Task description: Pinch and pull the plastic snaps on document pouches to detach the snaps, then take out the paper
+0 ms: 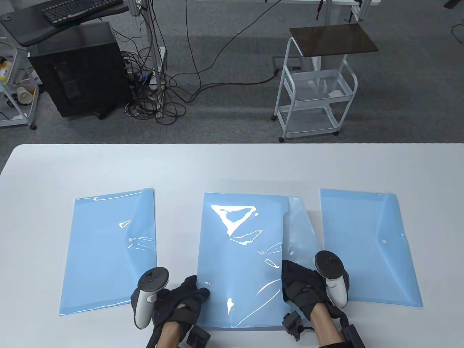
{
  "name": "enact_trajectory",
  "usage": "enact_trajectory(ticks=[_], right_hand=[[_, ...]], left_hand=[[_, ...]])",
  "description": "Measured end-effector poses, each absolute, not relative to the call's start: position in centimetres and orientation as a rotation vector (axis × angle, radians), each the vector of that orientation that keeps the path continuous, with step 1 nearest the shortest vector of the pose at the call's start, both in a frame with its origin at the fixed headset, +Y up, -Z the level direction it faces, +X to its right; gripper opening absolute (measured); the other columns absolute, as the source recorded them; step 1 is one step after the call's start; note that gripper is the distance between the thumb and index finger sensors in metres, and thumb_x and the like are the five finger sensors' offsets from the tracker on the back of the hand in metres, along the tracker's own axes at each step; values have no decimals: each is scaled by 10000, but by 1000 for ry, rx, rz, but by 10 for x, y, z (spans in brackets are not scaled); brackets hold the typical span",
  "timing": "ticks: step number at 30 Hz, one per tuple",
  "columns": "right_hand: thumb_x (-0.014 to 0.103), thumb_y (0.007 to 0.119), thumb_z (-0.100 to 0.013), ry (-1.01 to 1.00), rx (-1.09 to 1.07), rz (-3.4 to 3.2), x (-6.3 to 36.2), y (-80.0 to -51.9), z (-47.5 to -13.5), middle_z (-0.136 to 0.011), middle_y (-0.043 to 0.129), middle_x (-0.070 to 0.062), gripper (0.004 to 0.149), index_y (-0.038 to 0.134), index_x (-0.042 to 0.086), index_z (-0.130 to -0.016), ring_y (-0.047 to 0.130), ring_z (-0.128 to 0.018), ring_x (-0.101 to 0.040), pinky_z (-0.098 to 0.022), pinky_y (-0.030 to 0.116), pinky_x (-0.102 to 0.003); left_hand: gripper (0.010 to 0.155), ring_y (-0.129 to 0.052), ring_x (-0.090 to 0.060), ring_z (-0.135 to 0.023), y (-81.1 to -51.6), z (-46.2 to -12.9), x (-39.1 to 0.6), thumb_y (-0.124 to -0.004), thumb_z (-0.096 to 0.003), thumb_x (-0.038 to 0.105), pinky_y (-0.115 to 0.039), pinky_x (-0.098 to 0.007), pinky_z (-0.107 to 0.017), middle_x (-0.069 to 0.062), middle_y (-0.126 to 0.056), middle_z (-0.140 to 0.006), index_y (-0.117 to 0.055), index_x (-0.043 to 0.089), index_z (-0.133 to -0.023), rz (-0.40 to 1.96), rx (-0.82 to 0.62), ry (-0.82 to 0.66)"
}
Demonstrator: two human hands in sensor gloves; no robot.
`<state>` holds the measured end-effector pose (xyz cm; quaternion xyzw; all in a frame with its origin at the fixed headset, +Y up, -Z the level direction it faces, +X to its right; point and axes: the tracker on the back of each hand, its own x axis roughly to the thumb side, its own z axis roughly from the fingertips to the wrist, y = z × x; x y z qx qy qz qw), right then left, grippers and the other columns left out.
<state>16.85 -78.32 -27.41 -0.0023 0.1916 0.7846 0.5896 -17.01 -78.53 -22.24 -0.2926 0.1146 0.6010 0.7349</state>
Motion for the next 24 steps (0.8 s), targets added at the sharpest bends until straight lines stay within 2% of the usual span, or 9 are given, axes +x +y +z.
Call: enact_trajectory(ticks=[13,24], right_hand=[[200,869,-481,133,-179,2202,174,-756,-264,-647,1046,-146,523,738,-39,-927,1079,-336,-289,-195,931,-440],[151,847,-480,66,-255,2243,223,-716,-269,-708,1023,-194,521,721,-23,-955,1072,-369,-317,-215,926,-456]], left_hand=[[490,-1003,-266,-723,-777,-221,-184,-643,-595,224,-899,-404,-516,-50,-801,-970,-500,124,-1052,1322,-526,302],[482,-1029,-251,-637,-773,-221,-206,-645,-583,201,-915,-373,-450,-65,-822,-934,-522,122,-1043,1333,-470,355]])
